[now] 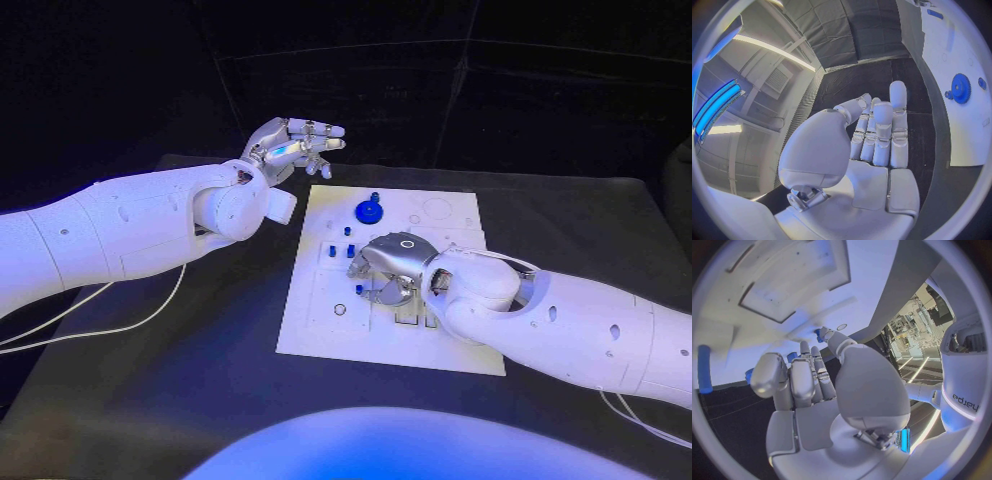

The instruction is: Assemble the parts on the task board

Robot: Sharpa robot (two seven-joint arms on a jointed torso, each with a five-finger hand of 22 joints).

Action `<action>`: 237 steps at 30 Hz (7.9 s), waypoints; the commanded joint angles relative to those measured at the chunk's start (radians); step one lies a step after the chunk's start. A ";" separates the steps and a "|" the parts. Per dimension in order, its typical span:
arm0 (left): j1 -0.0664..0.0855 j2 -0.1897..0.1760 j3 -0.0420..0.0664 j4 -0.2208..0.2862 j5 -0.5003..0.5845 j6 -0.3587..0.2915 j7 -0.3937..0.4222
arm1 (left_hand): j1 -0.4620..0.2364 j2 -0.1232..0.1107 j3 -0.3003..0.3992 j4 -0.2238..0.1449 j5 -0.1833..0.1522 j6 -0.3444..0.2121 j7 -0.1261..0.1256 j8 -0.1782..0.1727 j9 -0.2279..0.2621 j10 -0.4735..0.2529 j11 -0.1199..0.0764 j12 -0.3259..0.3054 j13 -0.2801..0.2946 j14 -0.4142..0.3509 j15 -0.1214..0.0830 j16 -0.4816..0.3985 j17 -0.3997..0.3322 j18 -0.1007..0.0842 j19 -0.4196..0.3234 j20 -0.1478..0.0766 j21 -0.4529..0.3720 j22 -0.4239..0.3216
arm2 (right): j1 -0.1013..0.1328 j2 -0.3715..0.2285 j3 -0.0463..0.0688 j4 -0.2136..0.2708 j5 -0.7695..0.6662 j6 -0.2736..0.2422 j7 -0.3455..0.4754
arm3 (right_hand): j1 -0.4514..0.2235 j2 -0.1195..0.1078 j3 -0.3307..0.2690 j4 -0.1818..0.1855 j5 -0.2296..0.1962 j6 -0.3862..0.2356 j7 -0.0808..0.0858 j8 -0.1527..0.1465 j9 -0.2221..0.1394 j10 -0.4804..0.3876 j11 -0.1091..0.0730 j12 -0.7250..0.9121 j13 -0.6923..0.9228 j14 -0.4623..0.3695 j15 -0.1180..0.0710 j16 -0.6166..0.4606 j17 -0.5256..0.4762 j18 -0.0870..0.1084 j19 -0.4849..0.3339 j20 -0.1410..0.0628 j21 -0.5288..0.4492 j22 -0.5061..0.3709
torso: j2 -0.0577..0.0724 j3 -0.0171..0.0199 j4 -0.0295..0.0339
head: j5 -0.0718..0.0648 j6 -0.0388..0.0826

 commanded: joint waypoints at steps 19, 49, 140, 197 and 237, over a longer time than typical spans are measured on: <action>0.002 -0.008 0.001 -0.001 0.004 0.020 -0.004 | 0.010 -0.002 -0.001 -0.007 0.000 0.001 0.007 0.006 -0.001 -0.002 0.004 0.006 -0.001 -0.008 0.000 -0.007 -0.002 0.014 -0.007 -0.001 -0.003 -0.002 | 0.083 -0.230 0.031 0.131 0.198 -0.046 -0.029 | -0.040 -0.015 -0.126 0.026 0.063 0.017 -0.035 0.003 0.004 -0.040 -0.013 0.043 0.003 0.021 -0.007 -0.004 -0.022 0.013 0.002 -0.001 -0.012 -0.014 | -0.006 -0.0039 -0.0092 | -0.037 0.026; 0.001 0.003 -0.001 -0.016 0.004 0.025 -0.005 | 0.011 -0.002 -0.001 -0.008 0.000 0.001 0.007 0.006 -0.001 -0.002 0.004 0.007 -0.001 -0.008 0.000 -0.007 -0.003 0.014 -0.007 -0.001 -0.004 -0.002 | 0.117 -0.201 0.034 0.038 0.072 0.197 -0.068 | 0.129 0.131 -0.295 0.028 -0.024 0.060 -0.041 0.012 0.007 0.002 -0.026 0.119 0.000 0.023 -0.013 0.011 -0.034 0.013 0.010 -0.005 -0.014 -0.016 | -0.004 -0.0027 -0.0087 | -0.055 0.037; 0.002 0.011 -0.001 -0.012 0.004 0.033 -0.011 | 0.009 0.000 -0.002 -0.008 0.000 0.002 0.007 0.008 -0.001 -0.002 0.004 0.009 -0.001 -0.009 0.001 -0.008 -0.007 0.014 -0.008 -0.001 -0.004 -0.002 | 0.007 0.028 0.006 0.063 -0.003 0.124 -0.012 | 0.058 0.081 0.053 -0.010 -0.043 0.187 -0.028 0.002 0.005 0.171 -0.038 0.002 0.004 0.025 -0.026 0.032 -0.036 0.012 0.020 -0.023 -0.008 -0.012 | -0.006 -0.0044 -0.0065 | -0.006 0.008; 0.002 0.010 -0.001 -0.016 0.004 0.040 -0.022 | 0.008 0.001 -0.002 -0.009 0.000 0.001 0.007 0.009 -0.001 -0.003 0.004 0.011 -0.001 -0.011 0.001 -0.010 -0.012 0.014 -0.009 -0.001 -0.005 -0.002 | 0.006 0.040 0.000 0.073 0.007 0.041 -0.008 | -0.026 0.000 -0.023 0.014 -0.009 0.020 -0.026 0.001 0.004 0.073 -0.027 -0.004 0.000 0.019 -0.018 0.029 -0.057 0.014 0.012 -0.016 -0.020 -0.028 | -0.005 -0.0046 -0.0064 | -0.011 0.005; 0.002 -0.013 -0.002 0.011 0.004 0.041 -0.020 | 0.010 0.001 -0.002 -0.011 0.000 0.001 0.007 0.009 -0.001 -0.004 0.004 0.012 -0.001 -0.014 0.001 -0.013 -0.018 0.014 -0.010 -0.001 -0.006 -0.003 | 0.047 -0.474 0.012 0.289 0.404 -0.025 -0.391 | -0.104 0.096 -0.499 0.235 0.114 0.074 -0.081 0.208 0.107 0.344 -0.098 1.188 1.170 0.060 -0.074 0.171 0.193 -0.023 0.085 -0.070 0.107 0.184 | -0.012 -0.0124 -0.0368 | -0.096 0.038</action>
